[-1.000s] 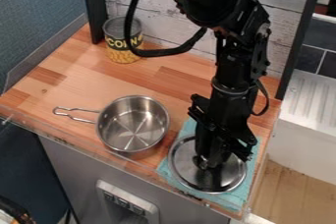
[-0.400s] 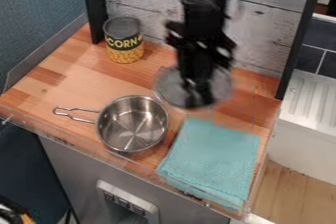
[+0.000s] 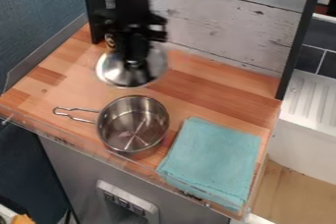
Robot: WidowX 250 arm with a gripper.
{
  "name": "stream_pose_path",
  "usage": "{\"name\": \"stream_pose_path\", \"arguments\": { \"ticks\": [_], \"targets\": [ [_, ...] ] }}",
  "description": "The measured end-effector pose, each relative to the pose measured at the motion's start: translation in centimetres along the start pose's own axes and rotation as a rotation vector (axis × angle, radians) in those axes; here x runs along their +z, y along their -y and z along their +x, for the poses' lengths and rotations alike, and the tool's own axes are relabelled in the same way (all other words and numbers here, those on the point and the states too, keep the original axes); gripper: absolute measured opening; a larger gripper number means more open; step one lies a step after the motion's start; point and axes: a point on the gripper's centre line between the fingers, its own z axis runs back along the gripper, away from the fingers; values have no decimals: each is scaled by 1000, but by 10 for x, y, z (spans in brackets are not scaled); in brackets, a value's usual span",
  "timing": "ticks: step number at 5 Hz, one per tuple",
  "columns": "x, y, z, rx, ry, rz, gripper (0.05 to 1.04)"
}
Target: Move the cover to the left side of the table
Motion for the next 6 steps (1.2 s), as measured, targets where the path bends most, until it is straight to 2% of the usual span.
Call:
{"name": "stream_pose_path", "arguments": {
  "ticks": [2,3,4,5,6],
  "targets": [
    [-26,-89,35,160,26,64,280],
    [-40,-113,40,212,8,88,280],
    [-51,-119,38,225,-31,113,280],
    [-62,-117,33,236,-72,92,280],
    [-66,-116,29,244,-74,70,342]
  ]
}}
